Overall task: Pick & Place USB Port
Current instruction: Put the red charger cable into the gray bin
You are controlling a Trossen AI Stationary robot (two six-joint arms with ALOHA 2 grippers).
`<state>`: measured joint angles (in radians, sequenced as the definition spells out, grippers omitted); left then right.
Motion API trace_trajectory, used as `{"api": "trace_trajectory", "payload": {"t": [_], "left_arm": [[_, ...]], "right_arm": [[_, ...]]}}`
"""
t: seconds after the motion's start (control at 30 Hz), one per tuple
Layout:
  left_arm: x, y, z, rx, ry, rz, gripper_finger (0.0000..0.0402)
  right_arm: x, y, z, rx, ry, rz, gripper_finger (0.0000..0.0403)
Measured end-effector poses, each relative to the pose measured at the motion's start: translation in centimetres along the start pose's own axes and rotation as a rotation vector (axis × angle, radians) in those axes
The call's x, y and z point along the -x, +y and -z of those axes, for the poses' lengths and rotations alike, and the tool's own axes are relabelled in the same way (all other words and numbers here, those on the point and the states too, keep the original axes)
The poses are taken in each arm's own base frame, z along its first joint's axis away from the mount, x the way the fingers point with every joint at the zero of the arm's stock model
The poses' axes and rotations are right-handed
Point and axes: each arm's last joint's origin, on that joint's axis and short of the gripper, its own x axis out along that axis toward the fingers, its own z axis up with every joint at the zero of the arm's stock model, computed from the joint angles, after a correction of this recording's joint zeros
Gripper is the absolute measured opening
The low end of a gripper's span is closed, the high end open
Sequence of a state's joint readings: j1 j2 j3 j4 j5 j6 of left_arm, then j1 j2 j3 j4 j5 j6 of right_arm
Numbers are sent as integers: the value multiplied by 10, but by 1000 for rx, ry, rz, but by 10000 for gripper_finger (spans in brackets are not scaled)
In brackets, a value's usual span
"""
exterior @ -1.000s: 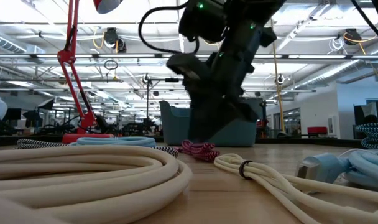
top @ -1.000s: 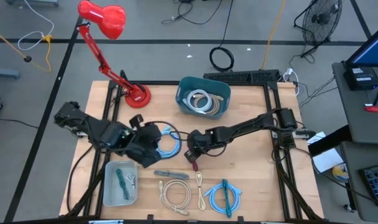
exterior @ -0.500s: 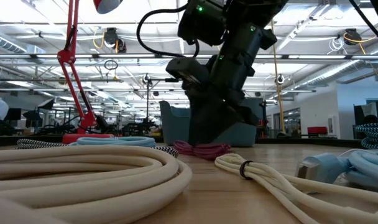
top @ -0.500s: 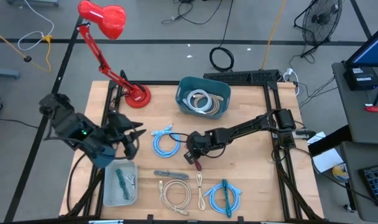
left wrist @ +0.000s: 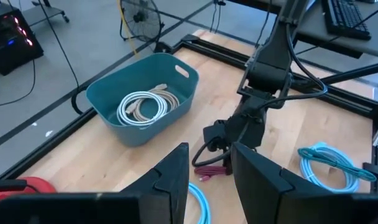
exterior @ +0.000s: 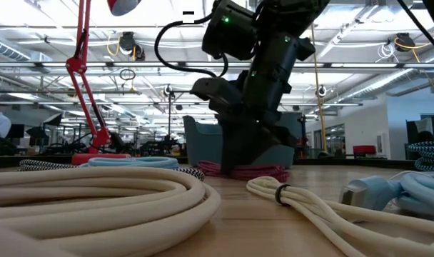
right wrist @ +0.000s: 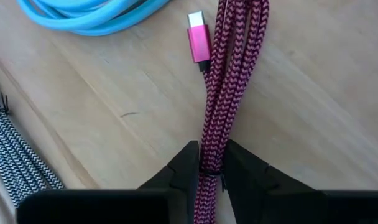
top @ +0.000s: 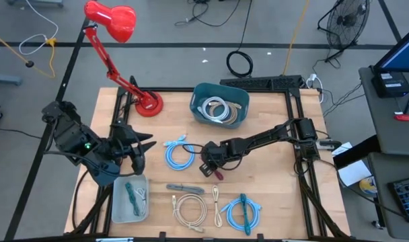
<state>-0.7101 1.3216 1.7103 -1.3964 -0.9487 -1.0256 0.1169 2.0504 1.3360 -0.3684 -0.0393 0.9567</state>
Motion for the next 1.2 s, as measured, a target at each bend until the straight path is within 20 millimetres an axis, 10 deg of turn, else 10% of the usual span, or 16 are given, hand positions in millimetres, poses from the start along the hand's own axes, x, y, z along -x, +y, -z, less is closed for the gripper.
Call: {"api": "trace_trajectory", "payload": {"t": [0.4, 0.9, 1.2], "left_arm": [[1, 3, -2, 101, -68, -42, 122], [1, 29, 0, 235, -159, -169, 122], [-33, 18, -8, 267, -126, -152, 122]], "right_arm": [[27, 11, -16, 11, -144, -133, 25], [197, 25, -20, 46, -610, -365, 22], [281, 17, 9, 63, -840, -457, 22]]}}
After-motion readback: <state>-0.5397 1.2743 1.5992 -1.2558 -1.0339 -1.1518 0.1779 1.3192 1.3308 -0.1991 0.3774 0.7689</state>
